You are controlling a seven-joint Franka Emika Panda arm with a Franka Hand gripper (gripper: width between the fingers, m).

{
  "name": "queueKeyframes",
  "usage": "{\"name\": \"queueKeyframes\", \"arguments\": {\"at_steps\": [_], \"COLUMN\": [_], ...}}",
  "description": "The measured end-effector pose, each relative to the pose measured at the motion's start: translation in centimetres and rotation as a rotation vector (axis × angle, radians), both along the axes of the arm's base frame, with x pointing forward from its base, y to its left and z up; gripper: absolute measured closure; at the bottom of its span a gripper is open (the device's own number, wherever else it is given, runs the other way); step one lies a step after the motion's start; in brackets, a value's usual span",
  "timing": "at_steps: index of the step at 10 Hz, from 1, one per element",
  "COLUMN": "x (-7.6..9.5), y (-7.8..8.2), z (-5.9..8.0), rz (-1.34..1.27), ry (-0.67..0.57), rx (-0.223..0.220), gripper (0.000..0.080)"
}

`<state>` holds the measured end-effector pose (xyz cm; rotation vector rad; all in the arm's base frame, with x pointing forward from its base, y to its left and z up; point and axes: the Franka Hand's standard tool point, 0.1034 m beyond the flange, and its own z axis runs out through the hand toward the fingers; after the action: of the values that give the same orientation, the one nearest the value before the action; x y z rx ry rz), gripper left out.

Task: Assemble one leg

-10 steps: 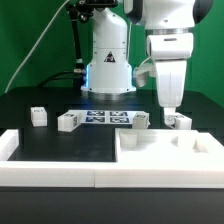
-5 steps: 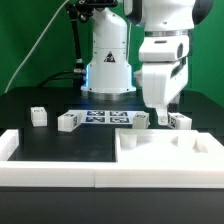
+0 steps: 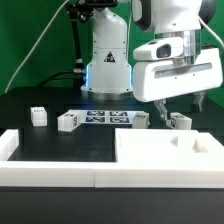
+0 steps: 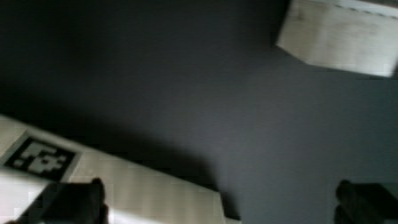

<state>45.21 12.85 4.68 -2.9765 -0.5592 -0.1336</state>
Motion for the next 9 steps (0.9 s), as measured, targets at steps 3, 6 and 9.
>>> {"name": "queueKeyframes", "arguments": {"at_steps": [3,6,9], "x": [-0.4,-0.7,-2.3], "y": [1.1,2.0,2.7], "z": [-0.2,-0.2,-0.9], "rz": [-0.199,-0.21,-0.182], "ry": [0.02,0.037,0.292], "rx": [0.031,0.03,-0.031], "gripper": [0.0151,0.0151,0.0151]}}
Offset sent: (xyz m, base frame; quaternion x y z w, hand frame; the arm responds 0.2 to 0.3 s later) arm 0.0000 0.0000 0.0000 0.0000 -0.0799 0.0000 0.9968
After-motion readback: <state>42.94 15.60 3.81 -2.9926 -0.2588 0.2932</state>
